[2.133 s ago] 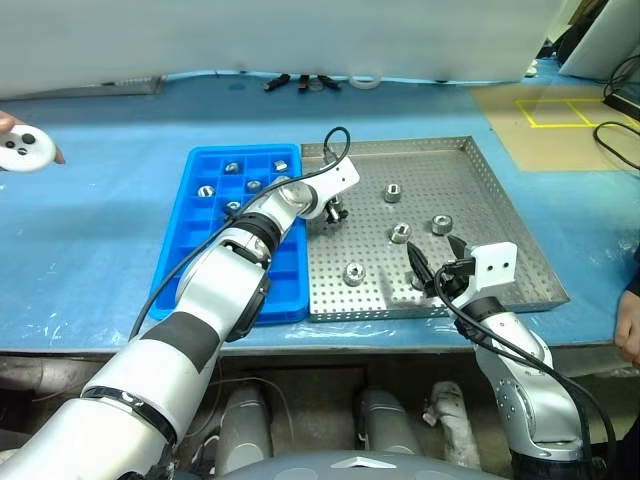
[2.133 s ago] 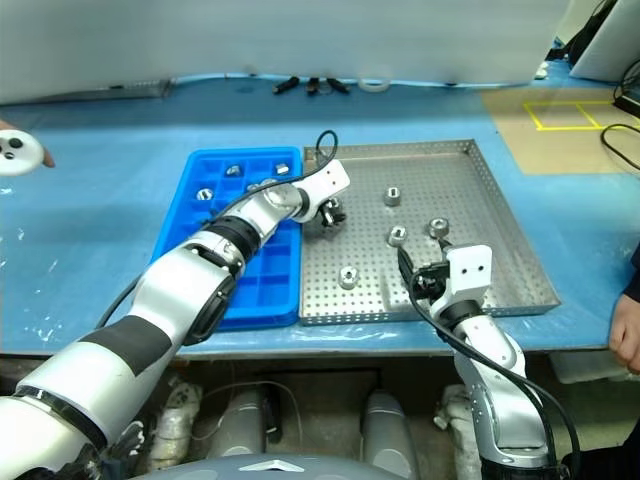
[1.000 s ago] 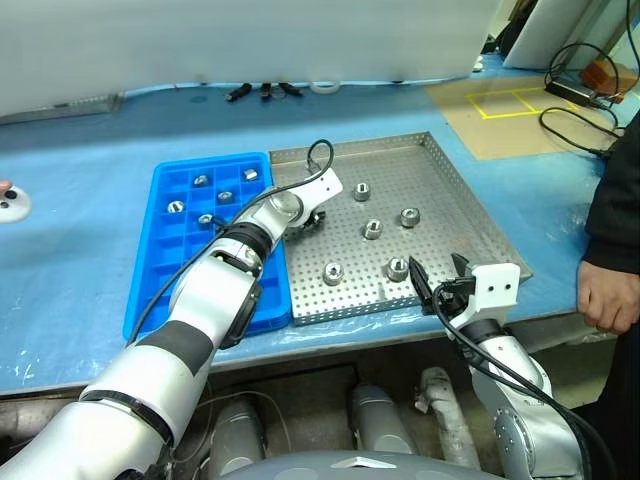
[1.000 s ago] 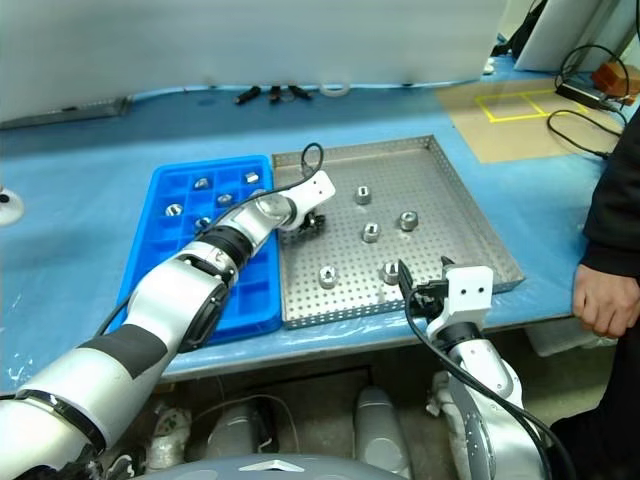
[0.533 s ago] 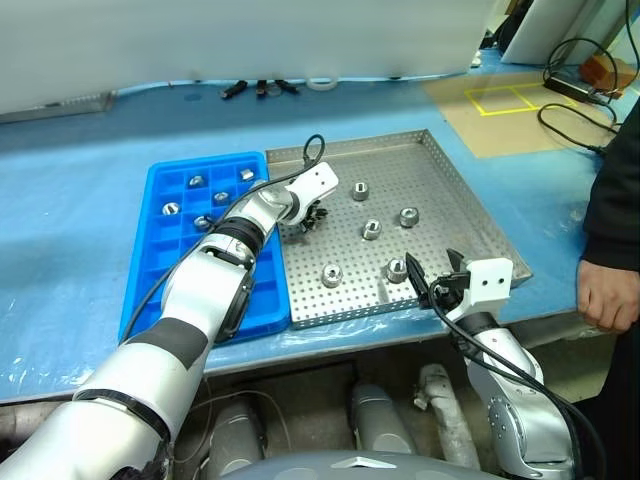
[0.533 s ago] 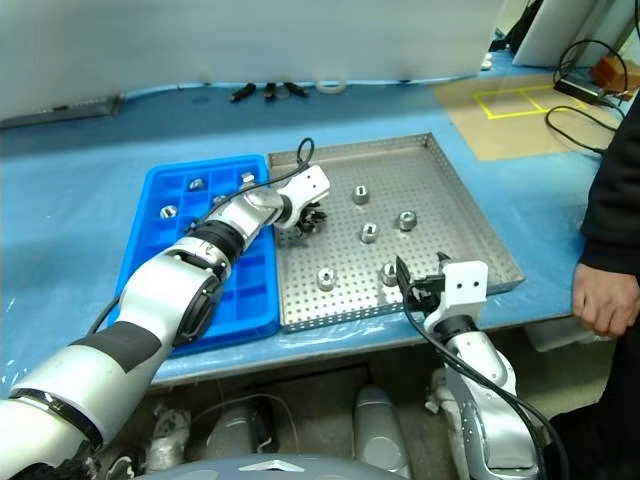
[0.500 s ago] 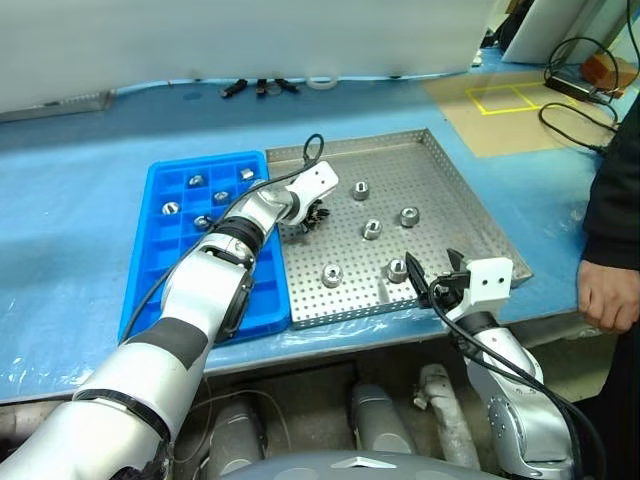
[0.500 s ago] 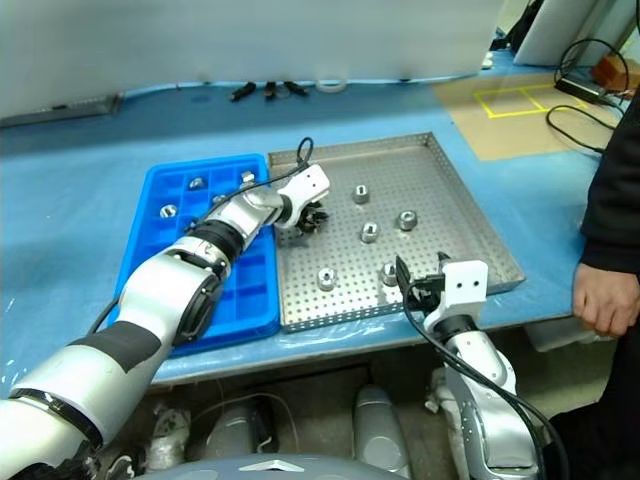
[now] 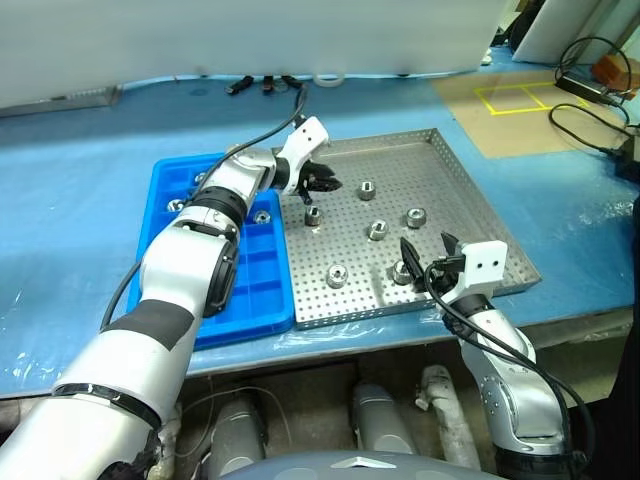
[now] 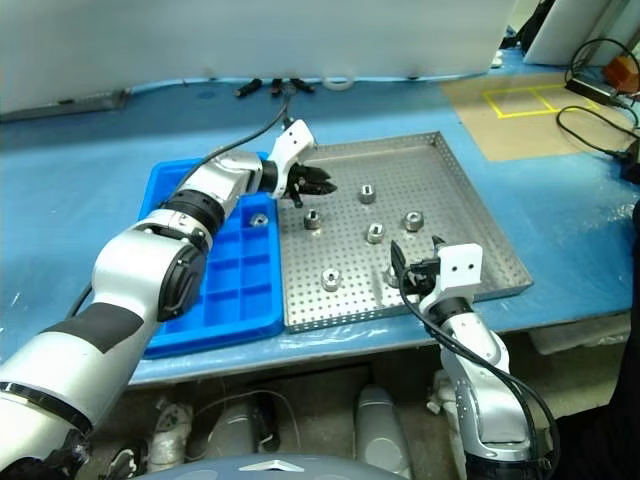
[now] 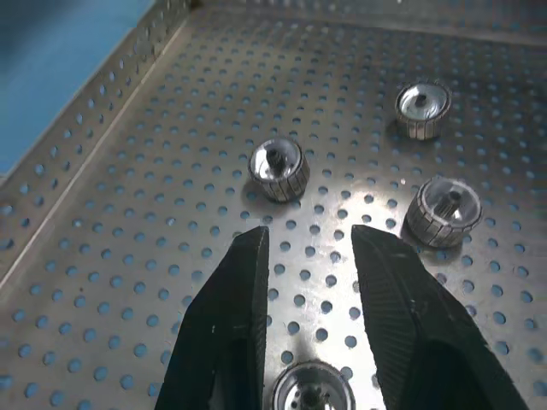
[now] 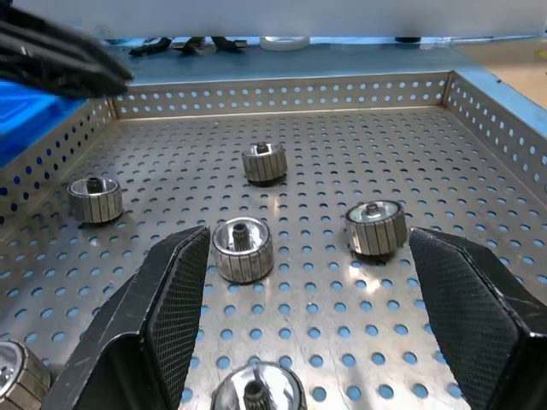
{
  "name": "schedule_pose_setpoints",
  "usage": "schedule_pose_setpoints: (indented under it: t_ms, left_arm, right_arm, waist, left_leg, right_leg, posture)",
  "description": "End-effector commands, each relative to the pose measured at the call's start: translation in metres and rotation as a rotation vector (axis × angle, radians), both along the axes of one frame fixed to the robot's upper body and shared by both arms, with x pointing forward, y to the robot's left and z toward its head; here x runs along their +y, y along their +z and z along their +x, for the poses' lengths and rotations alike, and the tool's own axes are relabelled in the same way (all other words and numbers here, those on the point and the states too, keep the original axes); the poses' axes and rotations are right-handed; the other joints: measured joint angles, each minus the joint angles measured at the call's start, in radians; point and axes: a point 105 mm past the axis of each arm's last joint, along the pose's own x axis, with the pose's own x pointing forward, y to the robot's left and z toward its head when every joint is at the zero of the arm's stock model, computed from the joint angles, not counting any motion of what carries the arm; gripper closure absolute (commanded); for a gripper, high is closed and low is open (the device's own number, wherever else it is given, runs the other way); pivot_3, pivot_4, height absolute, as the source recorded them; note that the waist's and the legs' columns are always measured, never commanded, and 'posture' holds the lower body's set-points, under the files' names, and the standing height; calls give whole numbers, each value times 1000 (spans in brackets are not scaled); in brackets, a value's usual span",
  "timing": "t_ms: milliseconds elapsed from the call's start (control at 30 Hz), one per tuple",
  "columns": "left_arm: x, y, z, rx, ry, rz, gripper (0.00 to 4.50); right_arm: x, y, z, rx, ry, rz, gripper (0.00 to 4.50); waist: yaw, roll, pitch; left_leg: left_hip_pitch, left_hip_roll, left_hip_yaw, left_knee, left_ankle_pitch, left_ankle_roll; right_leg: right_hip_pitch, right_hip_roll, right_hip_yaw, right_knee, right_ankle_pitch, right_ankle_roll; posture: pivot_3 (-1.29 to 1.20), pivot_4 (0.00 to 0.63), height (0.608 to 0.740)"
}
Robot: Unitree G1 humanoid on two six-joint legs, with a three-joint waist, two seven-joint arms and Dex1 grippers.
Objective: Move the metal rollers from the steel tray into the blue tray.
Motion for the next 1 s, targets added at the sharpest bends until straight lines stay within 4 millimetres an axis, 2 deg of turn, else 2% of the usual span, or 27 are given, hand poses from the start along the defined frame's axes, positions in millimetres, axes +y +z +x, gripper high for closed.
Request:
schedule_pose_setpoints:
  t_ms: [33, 133, 233, 333, 400, 500, 567, 733, 900, 1000]
  left_arm:
    - [3, 54, -8, -63, -113, -142, 2933]
    - [20, 69, -17, -72, -193, -167, 2933]
    - [41, 56, -8, -108, -106, -61, 2933]
    - [49, 40, 2, -153, -19, 57, 2933]
    - [44, 35, 8, -192, 22, 94, 2933]
    - [27, 38, 5, -192, -15, 52, 2365]
    - [16, 30, 1, -192, -52, 88, 1763]
    - [-6, 1, -7, -149, -117, 166, 184]
    - [-15, -38, -3, -148, -54, 339, 88]
    - [-16, -53, 0, -149, 11, 392, 88]
  right_arm:
    - [-3, 20, 2, -79, 3, -7, 593]
    - [-2, 25, 6, -94, 22, -18, 593]
    - [-1, 26, 11, -98, 33, -15, 593]
    - [4, 24, 13, -93, 51, -2, 593]
    - [8, 20, 14, -84, 62, 1, 593]
    - [10, 19, 14, -81, 66, 7, 593]
    - [9, 18, 13, -82, 60, 9, 593]
    - [7, 17, 9, -81, 39, 6, 593]
    - [0, 16, 1, -80, -9, 9, 593]
    - [-1, 15, -4, -80, -32, 12, 593]
  waist:
    - [3, 0, 1]
    - [6, 0, 3]
    - [13, 1, 4]
    - [35, 1, 4]
    - [56, 1, 5]
    - [86, 0, 5]
    - [104, 0, 5]
    - [109, 0, 5]
    - [98, 0, 5]
    - [85, 0, 5]
  left_leg:
    - [0, 0, 0, 0, 0, 0]
    - [1, 0, 2, 0, 0, 0]
    - [3, 1, 2, 0, 0, -2]
    - [3, 2, 2, 0, -1, -4]
    - [3, 2, 2, 0, -1, -4]
    - [2, 2, 2, 1, 0, -4]
    - [2, 2, 3, 1, 0, -4]
    - [3, 2, 3, 2, 0, -4]
    - [4, 2, 3, 2, 0, -5]
    - [4, 3, 3, 1, 1, -6]
  right_leg:
    - [0, 0, 0, 1, 0, 0]
    - [-1, 0, 0, 2, 0, 0]
    - [-1, 0, 1, 4, 0, 0]
    - [-1, 1, 1, 6, 0, 0]
    - [-1, 0, 2, 6, 0, 0]
    - [-1, 0, 3, 7, 0, 0]
    - [-1, -1, 4, 8, 0, 0]
    - [-1, -1, 5, 9, 0, 0]
    - [-2, 0, 5, 10, 0, 0]
    - [-2, 1, 5, 10, 0, 0]
  posture:
    - [-478, 150, 740]
    - [-455, 150, 740]
    - [-422, 150, 740]
    - [-411, 150, 740]
    - [-405, 150, 740]
    - [-416, 150, 740]
    - [-427, 150, 740]
    - [-472, 150, 740]
    - [-530, 150, 740]
    - [-554, 150, 740]
